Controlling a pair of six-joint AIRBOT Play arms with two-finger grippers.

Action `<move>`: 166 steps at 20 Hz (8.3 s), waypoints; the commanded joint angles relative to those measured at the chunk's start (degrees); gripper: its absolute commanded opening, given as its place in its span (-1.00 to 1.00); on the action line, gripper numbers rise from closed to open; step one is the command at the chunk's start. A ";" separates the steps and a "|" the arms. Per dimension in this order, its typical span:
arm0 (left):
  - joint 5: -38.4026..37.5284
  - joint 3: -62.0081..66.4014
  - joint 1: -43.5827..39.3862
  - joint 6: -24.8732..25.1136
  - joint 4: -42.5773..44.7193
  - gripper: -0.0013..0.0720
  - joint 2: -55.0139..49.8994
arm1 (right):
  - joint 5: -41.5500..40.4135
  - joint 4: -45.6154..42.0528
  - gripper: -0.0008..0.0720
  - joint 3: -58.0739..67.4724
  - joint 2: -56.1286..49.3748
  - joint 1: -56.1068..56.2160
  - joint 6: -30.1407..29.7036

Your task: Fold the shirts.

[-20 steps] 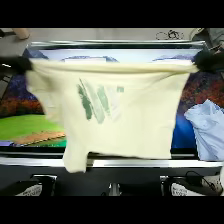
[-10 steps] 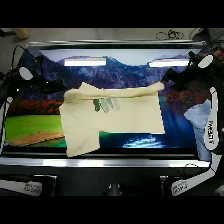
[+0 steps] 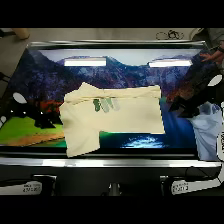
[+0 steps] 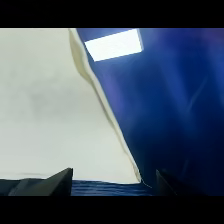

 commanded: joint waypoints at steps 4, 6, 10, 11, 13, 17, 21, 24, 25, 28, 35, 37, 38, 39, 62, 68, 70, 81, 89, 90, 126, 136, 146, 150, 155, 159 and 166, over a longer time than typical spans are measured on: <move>13.60 -11.19 -0.61 2.93 -11.26 0.44 1.70 | -0.76 0.00 0.48 -8.70 1.66 -0.48 -3.23; 17.31 -11.21 -1.84 2.71 -13.00 0.13 1.70 | -2.64 0.24 0.59 -11.41 1.66 -0.37 -3.65; 18.88 -11.10 -3.98 2.95 -13.68 -0.89 1.95 | -8.52 2.89 0.69 -17.40 1.51 -0.37 -4.74; 18.88 -11.10 -4.02 2.97 -13.64 -0.90 2.29 | -9.60 4.52 0.69 -18.60 1.44 -0.37 -5.07; 18.88 -11.10 -4.02 2.97 -13.64 -0.90 3.43 | -10.84 8.00 0.69 -20.85 1.09 0.02 -6.43; 18.80 -11.08 -4.00 3.56 -13.66 -0.90 7.43 | -17.35 6.23 0.29 -21.77 -0.20 5.92 -5.62; 16.68 -2.82 -3.72 6.78 -10.75 -0.90 18.25 | -16.28 5.79 -0.91 -12.57 5.68 6.64 -3.21; 17.42 17.64 -2.86 6.75 -6.27 -0.90 30.36 | -16.96 5.75 -0.92 7.56 19.54 6.67 -5.99; 18.56 25.77 -2.40 6.78 -5.95 -0.90 33.57 | -18.23 5.01 -0.91 14.64 24.68 6.67 -6.01; 24.20 46.86 -1.68 6.75 -2.27 -0.90 41.18 | -23.56 -1.86 -0.91 29.68 40.30 6.67 -6.16; 17.59 51.04 -1.62 -0.37 2.43 -0.90 46.97 | -18.53 -10.99 -0.92 30.49 51.45 6.67 -2.49; 13.64 51.04 -1.62 -0.37 4.72 -0.90 45.75 | -14.99 -11.17 -0.92 30.49 49.90 6.67 -2.49; 10.91 51.04 -1.62 -0.37 6.21 -0.90 44.50 | -12.44 -11.21 -0.92 30.49 48.54 6.67 -2.49; 7.58 51.04 -1.62 -0.37 7.52 -0.90 42.82 | -8.85 -11.28 -0.92 30.49 46.29 6.67 -2.54; 16.09 29.88 -5.88 7.30 -5.95 -0.90 -12.76 | -15.50 -4.63 -0.91 15.65 -6.86 6.56 -3.39; 2.32 21.00 -6.01 -1.81 0.81 -0.90 -13.31 | -7.58 -6.05 -0.91 5.38 -8.39 8.59 1.27; 3.39 19.47 -6.78 -1.86 -1.25 -0.72 -13.73 | -10.32 -5.66 -0.90 5.31 -8.81 8.79 4.48; -3.54 -6.25 1.36 3.93 -4.04 0.31 7.61 | 0.44 -7.04 0.53 -10.10 7.91 0.59 0.92; 9.05 -27.02 -2.45 7.08 -11.76 0.31 13.88 | -3.32 -6.91 0.53 -19.47 11.13 0.59 -0.83; 9.88 -27.02 -3.56 6.34 -11.74 0.31 13.88 | -3.41 -6.99 0.53 -19.47 11.13 0.59 -0.85; 14.80 29.86 -4.76 0.63 -17.77 -0.38 -22.60 | -21.86 3.30 -0.83 8.63 -14.53 8.50 5.22; 5.46 32.17 -5.14 2.89 -17.73 0.57 -10.80 | -10.95 11.47 0.92 10.82 -17.97 5.20 -0.17; 20.41 31.87 -30.10 -2.40 -18.88 -0.90 -19.85 | -7.39 22.38 -0.92 10.91 -2.54 8.55 -1.97; 28.59 31.89 -40.09 -2.23 -34.16 -0.90 -27.50 | -2.78 22.29 -0.91 10.91 10.75 12.63 0.92; 35.41 32.11 -47.15 5.70 -53.94 -0.90 -32.44 | -1.97 21.24 -0.91 10.91 16.68 14.51 4.66; 31.93 32.00 -37.88 5.29 -40.30 -0.90 -25.64 | -6.95 22.14 -0.91 10.91 13.29 16.94 4.66; 20.50 32.00 -10.47 -0.31 -15.43 -0.90 0.24 | -29.22 39.41 -0.91 11.02 -5.07 37.09 1.25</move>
